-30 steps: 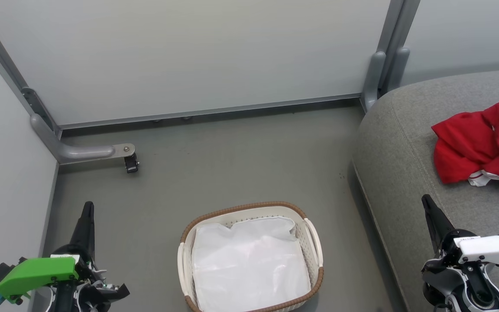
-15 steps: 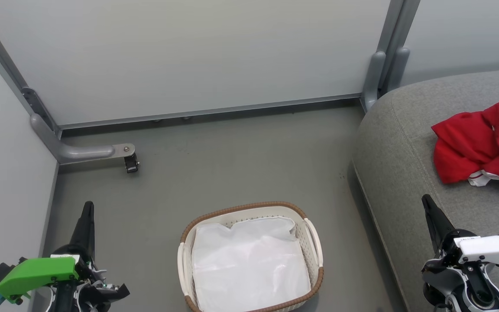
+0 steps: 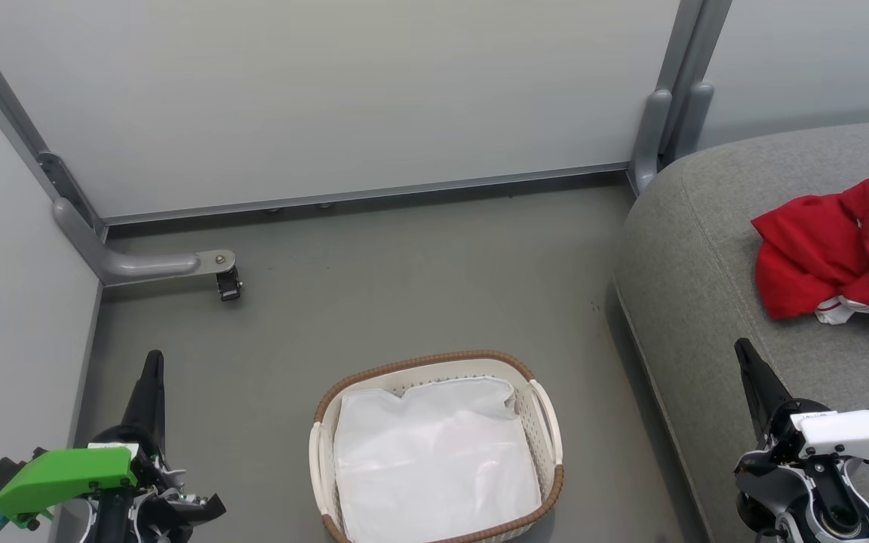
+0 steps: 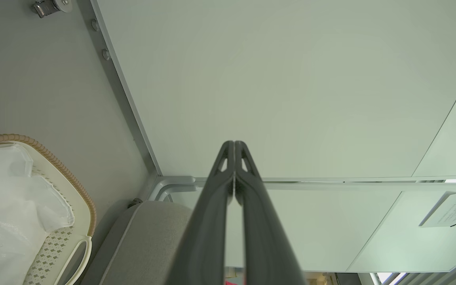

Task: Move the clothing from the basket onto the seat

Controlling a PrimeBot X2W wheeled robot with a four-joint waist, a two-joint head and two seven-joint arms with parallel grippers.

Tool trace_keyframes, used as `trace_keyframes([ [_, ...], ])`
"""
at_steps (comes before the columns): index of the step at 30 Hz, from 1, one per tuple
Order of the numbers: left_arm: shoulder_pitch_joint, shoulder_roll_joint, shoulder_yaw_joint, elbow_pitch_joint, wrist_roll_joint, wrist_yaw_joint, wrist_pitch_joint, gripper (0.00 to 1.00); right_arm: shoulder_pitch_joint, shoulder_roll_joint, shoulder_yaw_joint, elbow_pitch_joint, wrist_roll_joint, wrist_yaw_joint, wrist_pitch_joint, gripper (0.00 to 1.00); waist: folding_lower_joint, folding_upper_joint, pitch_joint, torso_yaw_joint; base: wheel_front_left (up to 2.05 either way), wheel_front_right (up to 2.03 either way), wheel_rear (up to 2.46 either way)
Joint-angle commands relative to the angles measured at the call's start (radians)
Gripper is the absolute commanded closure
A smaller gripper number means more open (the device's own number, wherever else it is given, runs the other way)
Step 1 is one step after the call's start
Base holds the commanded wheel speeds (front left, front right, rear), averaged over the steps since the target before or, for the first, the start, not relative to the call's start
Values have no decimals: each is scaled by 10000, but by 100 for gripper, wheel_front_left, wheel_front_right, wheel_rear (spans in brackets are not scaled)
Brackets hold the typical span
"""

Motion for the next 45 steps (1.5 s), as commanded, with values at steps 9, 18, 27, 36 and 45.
trace_keyframes([
  [9, -106, -2, 15, -15, -45, -32, 30, 100, 109, -39, -32, -18, 13, 0, 24, 100, 0, 0, 0, 0, 0, 0, 0],
  [18, -106, -2, 14, -15, -46, -32, 30, 100, 109, -36, -35, -17, 9, 0, 25, 100, 0, 0, 0, 0, 0, 0, 0],
  [27, -106, -2, 13, -15, -47, -32, 29, 100, 109, -34, -36, -17, 7, 0, 28, 100, 0, 0, 0, 0, 0, 0, 0],
  [36, -106, -2, 12, -15, -48, -32, 29, 100, 109, -34, -37, -17, 4, 0, 30, 100, 0, 0, 0, 0, 0, 0, 0],
  [45, -106, -2, 11, -15, -48, -32, 28, 100, 109, -32, -38, -17, 2, 0, 32, 100, 0, 0, 0, 0, 0, 0, 0],
])
